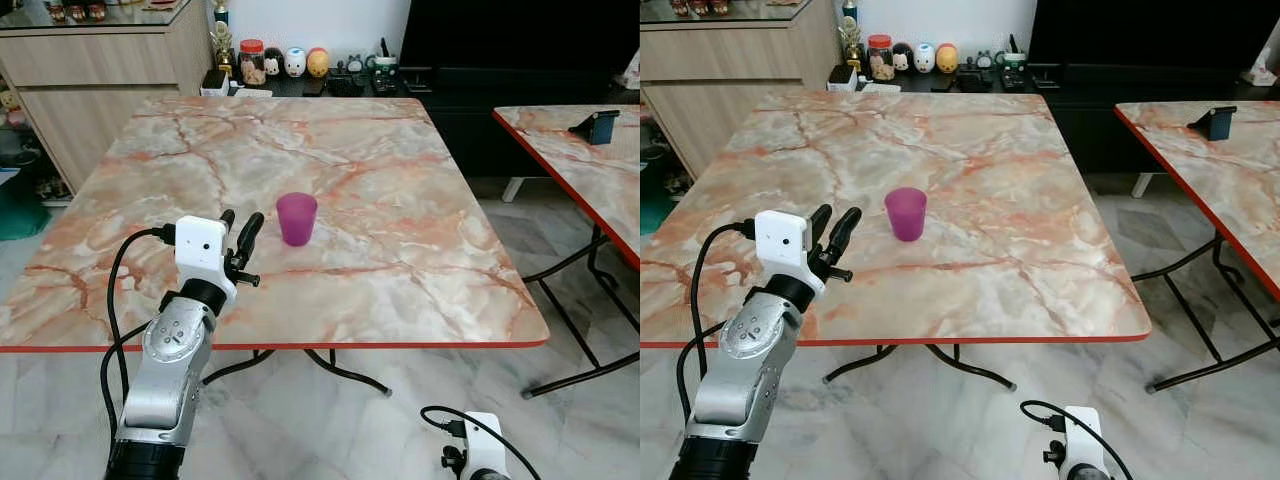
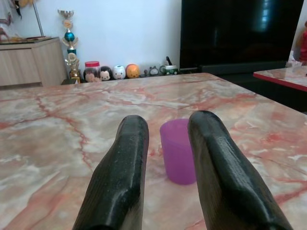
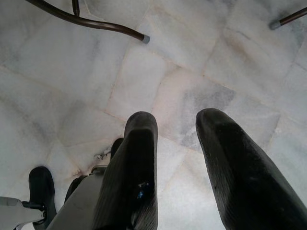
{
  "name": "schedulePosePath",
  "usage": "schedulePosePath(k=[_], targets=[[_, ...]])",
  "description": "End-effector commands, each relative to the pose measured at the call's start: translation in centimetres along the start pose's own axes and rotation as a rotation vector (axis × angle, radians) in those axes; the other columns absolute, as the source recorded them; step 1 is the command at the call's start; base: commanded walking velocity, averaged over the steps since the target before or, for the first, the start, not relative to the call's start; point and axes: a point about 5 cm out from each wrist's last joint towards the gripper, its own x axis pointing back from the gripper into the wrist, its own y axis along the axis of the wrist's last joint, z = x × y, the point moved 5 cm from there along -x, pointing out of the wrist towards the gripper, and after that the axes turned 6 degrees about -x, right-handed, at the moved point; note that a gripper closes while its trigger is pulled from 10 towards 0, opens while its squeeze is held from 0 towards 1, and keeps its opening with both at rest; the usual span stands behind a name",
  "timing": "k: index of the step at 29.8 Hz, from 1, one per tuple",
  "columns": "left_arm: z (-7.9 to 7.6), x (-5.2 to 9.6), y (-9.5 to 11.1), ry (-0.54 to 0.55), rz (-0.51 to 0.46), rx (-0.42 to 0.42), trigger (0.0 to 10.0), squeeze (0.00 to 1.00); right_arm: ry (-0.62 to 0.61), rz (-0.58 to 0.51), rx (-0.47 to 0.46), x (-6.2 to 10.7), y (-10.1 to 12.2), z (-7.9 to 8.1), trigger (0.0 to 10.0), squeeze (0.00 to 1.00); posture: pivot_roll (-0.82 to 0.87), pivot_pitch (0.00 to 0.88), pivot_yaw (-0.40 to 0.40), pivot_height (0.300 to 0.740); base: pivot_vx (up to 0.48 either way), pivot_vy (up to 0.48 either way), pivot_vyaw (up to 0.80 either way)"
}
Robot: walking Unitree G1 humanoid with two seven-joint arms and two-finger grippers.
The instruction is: Setting the table
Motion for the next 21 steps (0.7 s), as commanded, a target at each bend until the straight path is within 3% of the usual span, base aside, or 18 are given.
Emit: schedulePosePath(k=[1, 5, 21], targets=[[0.0, 0.0, -0.3, -0.004, 0.012, 0.006, 10.0, 0.0, -0.003, 0.001, 0.001, 0.0, 0.0, -0.2, 10.0, 0.0, 0.14, 0.0, -0.029, 0.727, 0.0, 0.0, 0.0], [-0.4, 0.1, -0.5, -0.025, 0.024, 0.025, 10.0, 0.0, -0.006, 0.001, 0.0, 0.0, 0.1, -0.3, 10.0, 0.0, 0.14, 0.0, -0.03, 0.727, 0.0, 0.0, 0.0], [0.7, 0.3, -0.4, 0.015, 0.019, 0.04, 10.0, 0.0, -0.022, -0.01, 0.065, 0.0, 0.5, -0.5, 10.0, 0.0, 0.13, 0.0, -0.028, 0.727, 0.0, 0.0, 0.0]])
